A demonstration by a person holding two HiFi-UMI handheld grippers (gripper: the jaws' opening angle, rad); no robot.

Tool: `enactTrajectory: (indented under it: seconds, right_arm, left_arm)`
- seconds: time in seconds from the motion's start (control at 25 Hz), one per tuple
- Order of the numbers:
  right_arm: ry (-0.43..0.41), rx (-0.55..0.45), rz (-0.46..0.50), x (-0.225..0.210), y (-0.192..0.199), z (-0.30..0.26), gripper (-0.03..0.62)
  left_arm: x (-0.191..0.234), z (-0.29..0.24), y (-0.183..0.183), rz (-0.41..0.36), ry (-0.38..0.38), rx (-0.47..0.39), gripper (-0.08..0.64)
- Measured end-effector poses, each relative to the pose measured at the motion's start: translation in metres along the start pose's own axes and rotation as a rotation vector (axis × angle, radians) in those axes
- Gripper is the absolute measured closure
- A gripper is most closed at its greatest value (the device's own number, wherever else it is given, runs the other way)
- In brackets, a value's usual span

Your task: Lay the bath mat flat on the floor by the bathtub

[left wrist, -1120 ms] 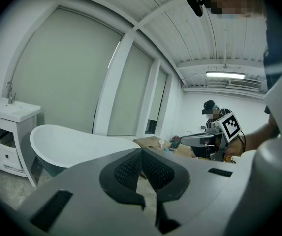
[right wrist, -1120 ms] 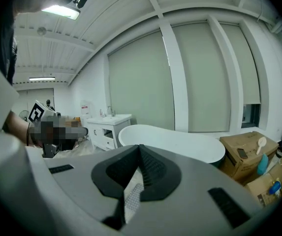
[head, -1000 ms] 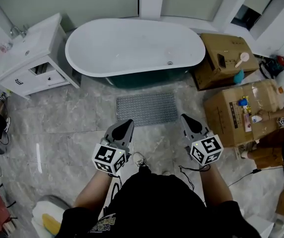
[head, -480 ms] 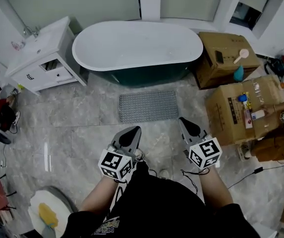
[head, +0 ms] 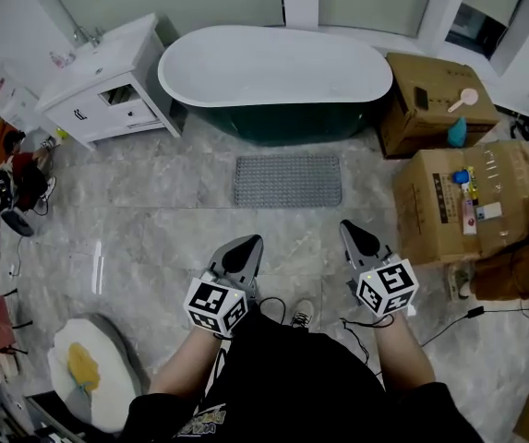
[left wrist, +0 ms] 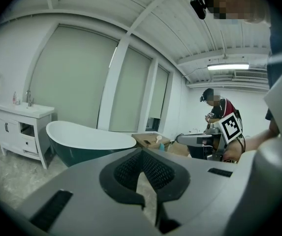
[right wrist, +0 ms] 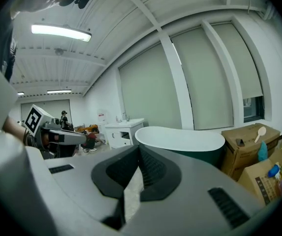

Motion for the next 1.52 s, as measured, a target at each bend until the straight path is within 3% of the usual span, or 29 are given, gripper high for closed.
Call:
enactTrajectory:
  seconds: [0.28, 0.56, 0.8, 1.52]
  right_arm:
    - [-0.048, -0.007, -0.007, 0.018, 0.004, -0.002, 0.577]
    - [-0.062, -0.007, 0.004, 0.059, 0.001, -0.029, 0.577]
    - [-0.030, 0.003, 0.026, 0.114, -0.010, -0.046, 0.576]
    - [0.214, -0.025, 0.012, 0.241, 0.001, -0.033, 0.577]
  left_arm:
    - [0.005, 0.029, 0.001, -0.012, -0.068, -0.011, 0.545]
    - [0.042, 0.068, 0.002, 0.002, -0.097, -0.023, 0.545]
    - [0.080, 0.100, -0.007, 0.019, -0.044, -0.033, 0.545]
    - [0.142, 0.177, -0.001, 0.006, 0.160, -0.046, 0.545]
Point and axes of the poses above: the fingertips, and each gripper's own axes: z backward along the fingers, x to its left, y out of its underside, the point moved 4 cm from there along z, backward along the fingers, and after that the axes turned 2 degrees about z, right-handed, at the moved point
